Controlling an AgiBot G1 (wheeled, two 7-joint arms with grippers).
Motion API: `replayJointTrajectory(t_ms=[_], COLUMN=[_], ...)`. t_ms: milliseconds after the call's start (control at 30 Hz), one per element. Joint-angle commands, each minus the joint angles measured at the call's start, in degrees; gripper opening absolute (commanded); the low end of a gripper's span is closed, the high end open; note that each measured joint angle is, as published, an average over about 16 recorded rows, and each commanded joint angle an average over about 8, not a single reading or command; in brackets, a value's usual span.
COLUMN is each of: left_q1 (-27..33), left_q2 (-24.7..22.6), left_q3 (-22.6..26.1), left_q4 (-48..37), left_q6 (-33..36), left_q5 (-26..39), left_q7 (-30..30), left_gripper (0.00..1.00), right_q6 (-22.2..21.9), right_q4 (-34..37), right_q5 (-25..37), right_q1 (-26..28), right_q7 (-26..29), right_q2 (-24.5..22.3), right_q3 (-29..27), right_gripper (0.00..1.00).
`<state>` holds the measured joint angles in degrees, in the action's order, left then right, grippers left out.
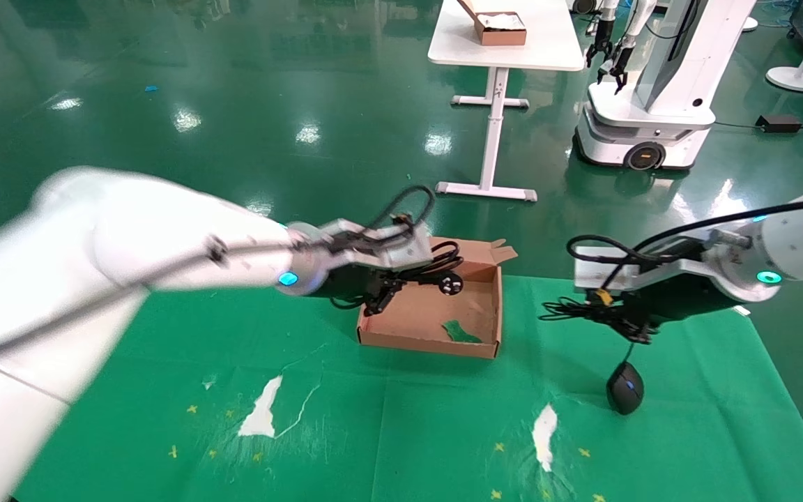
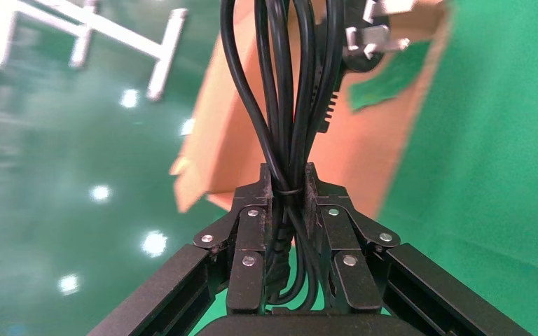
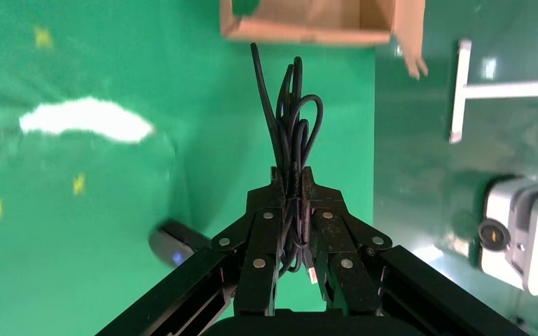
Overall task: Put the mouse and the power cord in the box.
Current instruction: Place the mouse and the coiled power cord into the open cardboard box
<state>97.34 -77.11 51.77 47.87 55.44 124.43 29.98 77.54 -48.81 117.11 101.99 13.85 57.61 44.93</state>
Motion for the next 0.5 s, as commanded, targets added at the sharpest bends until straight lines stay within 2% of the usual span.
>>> replayJointTrajectory(t_ms=[33,267,300,500], left_q1=[-1.1,-1.5,-1.3,0.3], left_q2=[-1.7,-2.0,-2.0,-1.9], left_q3=[2.8,15.8,17.2,23.8], left_q4=[0.0,2.3,2.4,2.8], left_q6=[-4.7,-14.7,-15.6,-19.4], left_q5=[2.0,4.3,4.4,3.8], left_q7=[1.4,9.2,10.1,14.5], left_gripper=[0.00,0.00,0.02,0.76], right_q6=[1.2,3.9,4.1,4.7], right_q4=[-2.9,-11.4,-12.4,-16.2], right_q5=[0.9,1.3,1.3,1.1], right_q1=[0.0,-1.3,-1.4,-2.7], right_q7=[1.8,7.0,7.5,10.0], right_q2=[-0.8,-3.9,-4.2,-5.8], right_q3=[0.4,0.2,0.2,-0.2], right_gripper=[0.00,0.00,0.00,0.00])
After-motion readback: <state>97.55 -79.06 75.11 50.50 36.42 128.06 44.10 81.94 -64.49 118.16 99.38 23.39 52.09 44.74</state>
